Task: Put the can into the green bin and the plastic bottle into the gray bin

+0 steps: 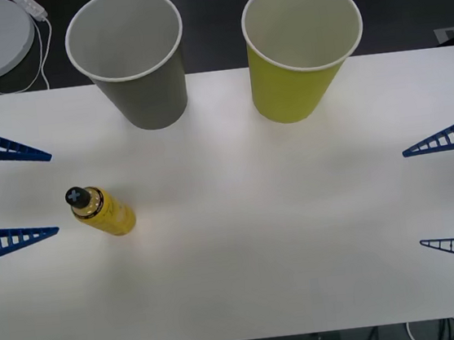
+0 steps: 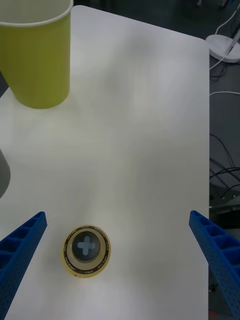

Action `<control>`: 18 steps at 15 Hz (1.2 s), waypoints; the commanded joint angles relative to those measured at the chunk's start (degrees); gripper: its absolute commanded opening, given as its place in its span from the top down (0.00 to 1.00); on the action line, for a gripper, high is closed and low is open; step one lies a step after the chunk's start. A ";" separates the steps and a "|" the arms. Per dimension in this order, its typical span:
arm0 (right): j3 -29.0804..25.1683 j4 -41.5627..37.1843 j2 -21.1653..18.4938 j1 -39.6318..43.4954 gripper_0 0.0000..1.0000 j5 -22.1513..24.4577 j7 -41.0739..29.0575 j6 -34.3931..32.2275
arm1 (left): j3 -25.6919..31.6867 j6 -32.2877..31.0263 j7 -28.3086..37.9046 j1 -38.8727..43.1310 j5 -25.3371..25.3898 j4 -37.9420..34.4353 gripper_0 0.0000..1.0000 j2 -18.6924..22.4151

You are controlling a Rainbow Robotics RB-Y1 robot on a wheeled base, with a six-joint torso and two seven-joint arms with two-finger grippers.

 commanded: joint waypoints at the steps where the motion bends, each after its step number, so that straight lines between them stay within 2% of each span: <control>1: 0.00 -0.01 0.00 0.00 0.00 0.00 0.00 0.00 | 0.09 -0.01 -5.10 1.34 1.03 3.89 0.00 -1.37; 7: 0.00 -0.01 0.00 0.00 0.00 0.00 0.00 0.00 | 0.00 -0.01 -16.26 4.59 2.70 11.09 0.00 -4.80; 12: 0.00 -0.01 0.00 0.00 0.00 0.00 0.00 0.00 | 0.00 -0.10 -23.56 7.67 3.23 13.99 0.00 -8.49; 15: 0.00 -0.01 0.00 0.00 0.00 0.00 0.00 0.00 | 0.00 -0.19 -27.69 8.19 3.40 16.89 0.00 -10.16; 18: 0.00 -0.01 0.00 0.00 0.00 0.00 0.00 0.00 | -0.09 -0.36 -29.10 8.28 3.49 19.09 0.00 -12.18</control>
